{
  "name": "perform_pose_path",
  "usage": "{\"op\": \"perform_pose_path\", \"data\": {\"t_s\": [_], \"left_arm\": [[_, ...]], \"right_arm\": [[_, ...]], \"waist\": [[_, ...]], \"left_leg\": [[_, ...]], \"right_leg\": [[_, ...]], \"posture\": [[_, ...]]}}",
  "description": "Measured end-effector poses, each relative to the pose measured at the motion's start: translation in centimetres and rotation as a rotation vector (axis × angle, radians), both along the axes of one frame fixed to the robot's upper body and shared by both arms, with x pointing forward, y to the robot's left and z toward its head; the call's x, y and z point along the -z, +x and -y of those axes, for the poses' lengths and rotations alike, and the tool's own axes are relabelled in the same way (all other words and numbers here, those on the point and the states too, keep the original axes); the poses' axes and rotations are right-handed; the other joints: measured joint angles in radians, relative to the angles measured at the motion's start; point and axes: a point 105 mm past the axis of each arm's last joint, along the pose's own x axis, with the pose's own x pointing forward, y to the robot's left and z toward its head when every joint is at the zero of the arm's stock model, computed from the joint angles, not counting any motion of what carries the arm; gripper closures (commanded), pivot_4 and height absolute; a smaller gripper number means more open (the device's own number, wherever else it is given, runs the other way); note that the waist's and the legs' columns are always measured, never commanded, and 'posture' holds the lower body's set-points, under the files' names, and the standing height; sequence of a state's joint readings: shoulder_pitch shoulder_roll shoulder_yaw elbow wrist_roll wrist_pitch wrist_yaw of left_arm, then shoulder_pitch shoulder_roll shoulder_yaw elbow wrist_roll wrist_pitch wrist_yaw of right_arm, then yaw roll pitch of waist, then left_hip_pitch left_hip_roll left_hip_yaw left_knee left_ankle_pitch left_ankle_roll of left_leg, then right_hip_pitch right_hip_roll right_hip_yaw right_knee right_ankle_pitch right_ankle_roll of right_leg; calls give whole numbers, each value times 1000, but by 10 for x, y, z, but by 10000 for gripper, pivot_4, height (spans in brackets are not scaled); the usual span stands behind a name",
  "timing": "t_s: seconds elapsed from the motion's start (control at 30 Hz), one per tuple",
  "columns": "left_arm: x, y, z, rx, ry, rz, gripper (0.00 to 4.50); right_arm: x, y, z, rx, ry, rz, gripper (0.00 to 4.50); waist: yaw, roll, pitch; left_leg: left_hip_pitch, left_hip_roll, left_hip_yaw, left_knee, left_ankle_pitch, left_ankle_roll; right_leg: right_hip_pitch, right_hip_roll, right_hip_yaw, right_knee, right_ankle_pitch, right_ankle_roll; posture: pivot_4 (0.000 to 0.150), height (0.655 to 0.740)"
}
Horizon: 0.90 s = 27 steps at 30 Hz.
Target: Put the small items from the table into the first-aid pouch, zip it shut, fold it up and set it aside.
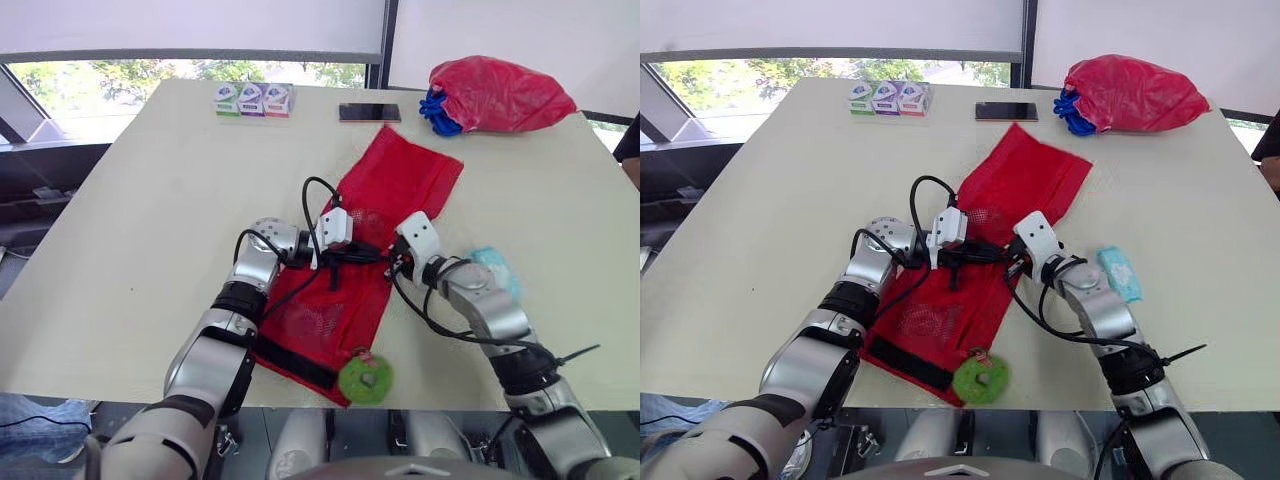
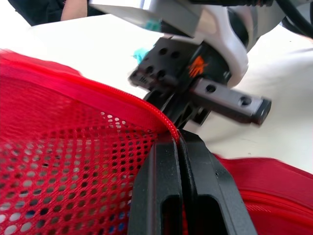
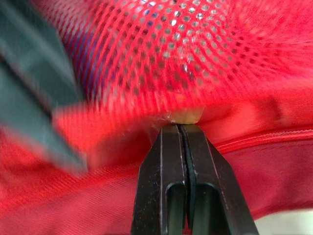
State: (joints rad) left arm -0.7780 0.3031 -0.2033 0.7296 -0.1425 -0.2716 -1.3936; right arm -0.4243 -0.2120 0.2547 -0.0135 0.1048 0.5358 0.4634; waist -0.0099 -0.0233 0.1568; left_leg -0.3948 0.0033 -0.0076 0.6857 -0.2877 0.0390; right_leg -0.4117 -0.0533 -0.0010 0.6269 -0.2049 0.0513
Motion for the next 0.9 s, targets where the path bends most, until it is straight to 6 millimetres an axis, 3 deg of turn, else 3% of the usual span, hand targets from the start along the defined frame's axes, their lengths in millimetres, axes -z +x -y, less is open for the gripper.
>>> {"op": "perform_pose_path", "data": {"t_s": [0.27,0.53,0.73,0.9], "left_arm": [[0,-1,1,12,1,-3,45000],[1,-2,0,25,12,-4,45000],[-4,8,-22,25,100,11,45000],[-9,19,-31,21,168,58,45000]], "right_arm": [[2,-3,6,22,2,25,44685],[-13,-17,27,49,44,95,44685],[-10,-41,36,-17,25,36,44685],[-24,-55,47,-46,81,83,44685]], "waist": [[-1,0,0],[-3,0,0],[-1,0,0],[0,0,0]], "left_leg": [[0,0,0,0,0,0],[0,0,0,0,0,0],[0,0,0,0,0,0],[0,0,0,0,0,0]], "right_leg": [[0,0,0,0,0,0],[0,1,0,0,0,0],[0,0,0,0,0,0],[0,1,0,0,0,0]], "posture": [[1500,7400],[1500,7400],[1500,7400],[1500,7400]]}}
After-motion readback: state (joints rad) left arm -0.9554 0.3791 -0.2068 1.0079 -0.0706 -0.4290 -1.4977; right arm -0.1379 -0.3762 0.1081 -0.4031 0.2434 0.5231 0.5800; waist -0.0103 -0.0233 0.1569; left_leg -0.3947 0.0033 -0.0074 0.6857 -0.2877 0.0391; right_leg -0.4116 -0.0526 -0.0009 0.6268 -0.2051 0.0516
